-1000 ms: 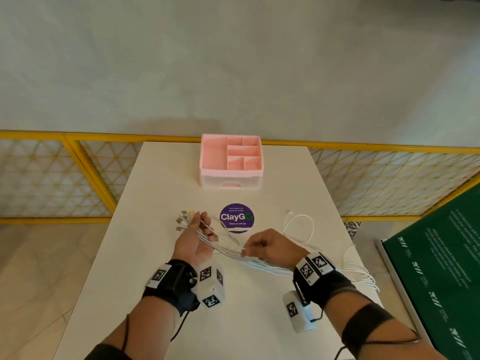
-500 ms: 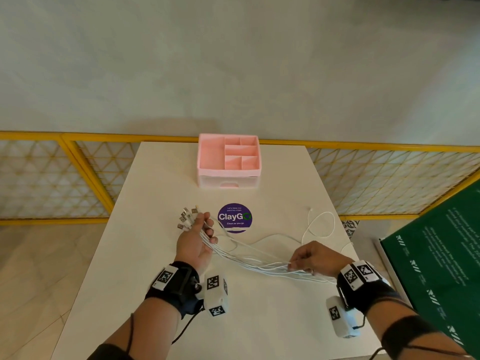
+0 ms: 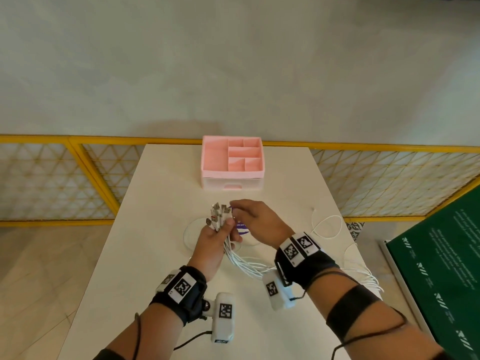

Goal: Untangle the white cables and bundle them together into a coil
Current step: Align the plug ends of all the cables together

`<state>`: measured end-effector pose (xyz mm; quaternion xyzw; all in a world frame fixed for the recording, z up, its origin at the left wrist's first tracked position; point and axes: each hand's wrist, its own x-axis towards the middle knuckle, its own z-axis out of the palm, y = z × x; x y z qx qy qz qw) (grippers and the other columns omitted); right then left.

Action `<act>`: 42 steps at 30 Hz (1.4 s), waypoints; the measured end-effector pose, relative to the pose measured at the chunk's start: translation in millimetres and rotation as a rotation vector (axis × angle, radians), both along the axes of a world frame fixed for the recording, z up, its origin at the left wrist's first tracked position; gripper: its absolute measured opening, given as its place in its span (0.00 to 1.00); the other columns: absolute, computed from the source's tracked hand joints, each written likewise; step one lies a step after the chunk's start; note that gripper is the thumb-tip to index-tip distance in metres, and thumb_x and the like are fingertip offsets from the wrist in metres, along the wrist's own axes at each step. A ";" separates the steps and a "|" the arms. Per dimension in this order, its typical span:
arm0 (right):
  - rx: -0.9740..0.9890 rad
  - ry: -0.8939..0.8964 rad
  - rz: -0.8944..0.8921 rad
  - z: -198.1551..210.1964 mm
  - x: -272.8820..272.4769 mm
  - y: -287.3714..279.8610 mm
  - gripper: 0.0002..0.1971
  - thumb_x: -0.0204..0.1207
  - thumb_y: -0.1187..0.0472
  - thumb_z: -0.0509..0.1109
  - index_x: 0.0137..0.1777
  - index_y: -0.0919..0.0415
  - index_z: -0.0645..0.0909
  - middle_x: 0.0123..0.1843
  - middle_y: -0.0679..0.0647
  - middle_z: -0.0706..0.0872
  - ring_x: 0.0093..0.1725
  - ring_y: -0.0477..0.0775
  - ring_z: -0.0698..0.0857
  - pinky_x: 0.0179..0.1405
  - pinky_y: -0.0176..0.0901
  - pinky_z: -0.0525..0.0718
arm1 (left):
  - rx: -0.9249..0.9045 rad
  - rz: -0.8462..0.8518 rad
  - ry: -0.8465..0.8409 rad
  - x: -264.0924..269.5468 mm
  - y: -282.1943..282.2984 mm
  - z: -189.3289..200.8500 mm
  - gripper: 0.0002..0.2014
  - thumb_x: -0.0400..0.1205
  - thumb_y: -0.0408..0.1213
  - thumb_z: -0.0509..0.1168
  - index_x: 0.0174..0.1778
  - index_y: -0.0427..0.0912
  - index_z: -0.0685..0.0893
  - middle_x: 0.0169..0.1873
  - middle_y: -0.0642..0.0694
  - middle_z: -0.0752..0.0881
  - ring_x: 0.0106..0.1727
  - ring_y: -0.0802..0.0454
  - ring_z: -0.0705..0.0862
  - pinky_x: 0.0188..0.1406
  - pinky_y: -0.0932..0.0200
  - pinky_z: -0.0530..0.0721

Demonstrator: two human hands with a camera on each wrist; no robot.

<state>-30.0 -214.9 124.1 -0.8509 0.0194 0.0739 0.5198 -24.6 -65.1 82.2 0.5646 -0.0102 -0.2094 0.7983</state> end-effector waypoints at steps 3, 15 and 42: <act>-0.024 -0.047 -0.071 7.4 8.4 13.1 0.13 0.84 0.59 0.67 0.65 0.59 0.84 0.41 0.56 0.92 0.40 0.53 0.91 0.54 0.47 0.88 | 0.025 0.011 -0.048 -0.7 1.3 3.6 0.13 0.89 0.35 0.60 0.42 0.35 0.84 0.27 0.42 0.82 0.29 0.50 0.79 0.29 0.59 0.79; 0.237 -0.118 -0.240 14.2 3.1 20.8 0.09 0.75 0.73 0.75 0.41 0.57 0.87 0.35 0.58 0.87 0.34 0.58 0.87 0.45 0.67 0.91 | -0.073 -0.090 0.052 -1.4 10.2 4.2 0.12 0.87 0.38 0.63 0.42 0.39 0.87 0.26 0.46 0.74 0.28 0.50 0.74 0.33 0.56 0.77; -0.323 -0.278 0.145 10.4 -11.8 34.3 0.17 0.90 0.56 0.56 0.58 0.66 0.85 0.51 0.56 0.89 0.49 0.54 0.86 0.54 0.48 0.83 | -0.094 -0.287 0.268 -3.2 13.6 8.5 0.12 0.88 0.24 0.56 0.42 0.35 0.80 0.27 0.40 0.76 0.26 0.49 0.74 0.30 0.51 0.77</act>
